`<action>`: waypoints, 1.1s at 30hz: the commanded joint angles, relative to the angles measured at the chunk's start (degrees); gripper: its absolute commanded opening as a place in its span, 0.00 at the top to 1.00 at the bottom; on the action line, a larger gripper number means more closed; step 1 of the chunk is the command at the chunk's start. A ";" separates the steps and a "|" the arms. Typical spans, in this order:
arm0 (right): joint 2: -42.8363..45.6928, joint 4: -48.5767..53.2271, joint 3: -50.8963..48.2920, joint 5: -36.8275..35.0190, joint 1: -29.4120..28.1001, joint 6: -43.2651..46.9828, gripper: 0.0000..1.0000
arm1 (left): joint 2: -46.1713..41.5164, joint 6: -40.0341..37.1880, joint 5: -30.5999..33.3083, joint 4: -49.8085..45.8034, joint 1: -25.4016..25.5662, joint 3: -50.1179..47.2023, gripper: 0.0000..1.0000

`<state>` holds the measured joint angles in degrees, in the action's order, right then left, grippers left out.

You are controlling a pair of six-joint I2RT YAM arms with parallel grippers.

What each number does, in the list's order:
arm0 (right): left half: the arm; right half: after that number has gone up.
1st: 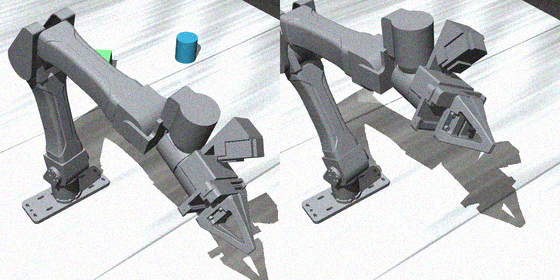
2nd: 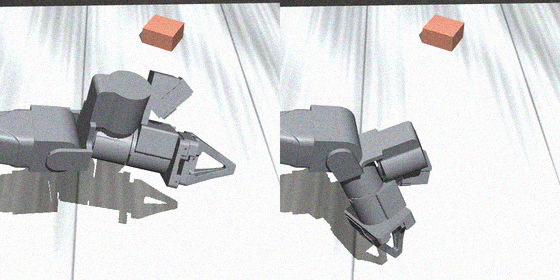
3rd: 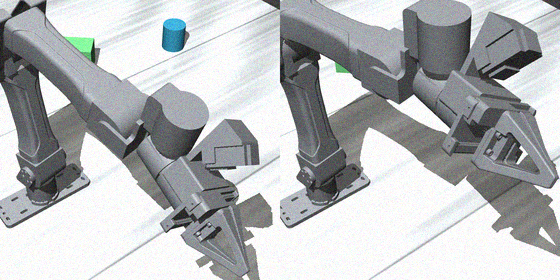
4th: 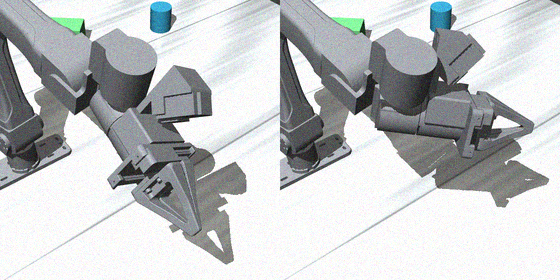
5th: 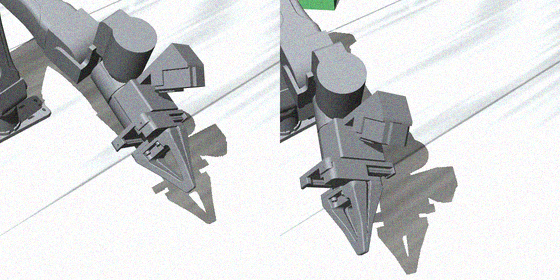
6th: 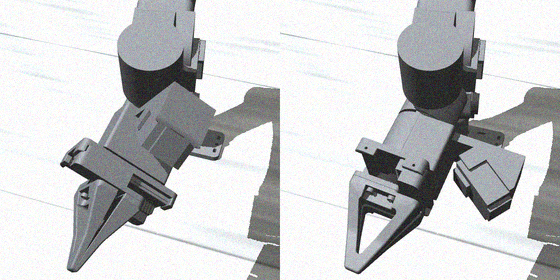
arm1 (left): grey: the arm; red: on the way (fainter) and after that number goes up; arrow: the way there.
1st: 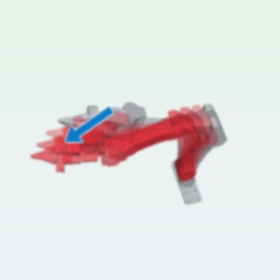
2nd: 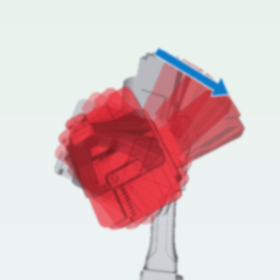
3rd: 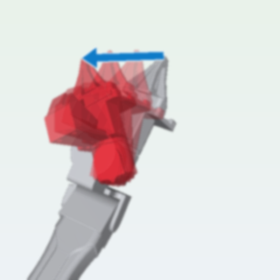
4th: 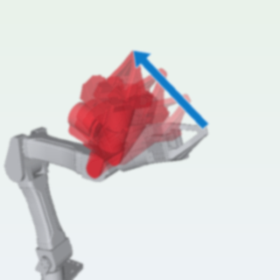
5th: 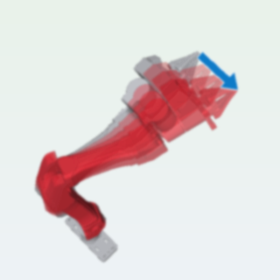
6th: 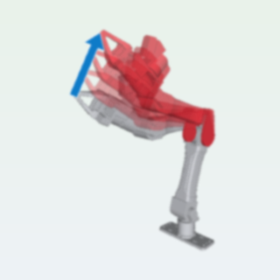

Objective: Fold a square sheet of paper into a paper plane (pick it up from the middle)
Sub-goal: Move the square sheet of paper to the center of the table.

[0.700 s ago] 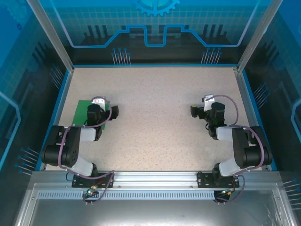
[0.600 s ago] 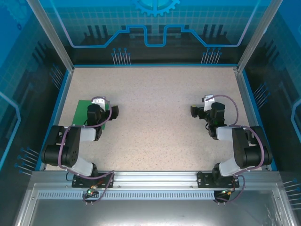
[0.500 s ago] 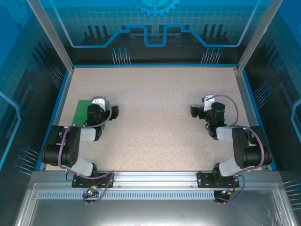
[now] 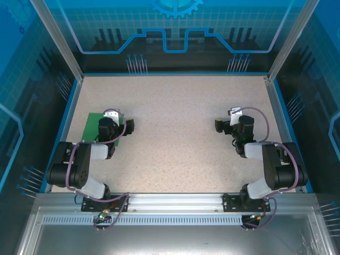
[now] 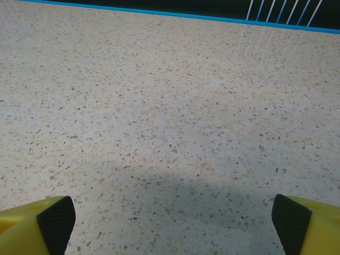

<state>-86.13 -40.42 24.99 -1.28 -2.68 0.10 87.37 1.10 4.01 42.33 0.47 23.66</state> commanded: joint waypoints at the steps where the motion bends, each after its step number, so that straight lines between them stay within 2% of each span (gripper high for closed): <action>1: 3.29 0.66 0.34 1.10 0.04 0.78 0.01 | -2.64 -0.68 -1.06 -2.17 -0.49 2.19 0.01; 6: 12.87 10.18 1.18 1.76 -0.09 0.50 0.01 | -8.73 3.01 2.49 -20.52 -0.31 8.82 0.01; 11: 20.52 19.86 3.98 7.59 -0.95 -2.60 0.01 | -12.90 10.82 3.51 -37.33 0.79 15.04 0.01; 15: 23.83 30.23 8.09 11.41 -3.84 -3.37 0.01 | -13.73 16.89 1.49 -51.39 1.88 20.49 0.01; 18: 25.01 36.73 11.25 13.39 -6.76 -3.77 0.01 | -12.81 21.19 -0.18 -58.53 2.75 23.60 0.01; 21: 25.53 40.75 13.67 14.29 -10.76 -3.64 0.01 | -11.64 23.97 -0.76 -61.20 3.03 24.84 0.01; 26: 25.22 44.83 16.90 11.79 -17.12 -3.36 0.01 | -5.16 23.75 0.17 -66.46 2.36 29.35 0.01; 33: 20.83 45.34 20.65 10.27 -24.22 -4.52 0.01 | -0.69 23.97 0.32 -68.13 -2.71 30.15 0.01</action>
<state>-63.55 2.63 43.13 10.15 -24.62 -3.42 85.41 24.10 4.64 -22.55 -0.30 52.49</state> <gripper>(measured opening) 0.992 0.987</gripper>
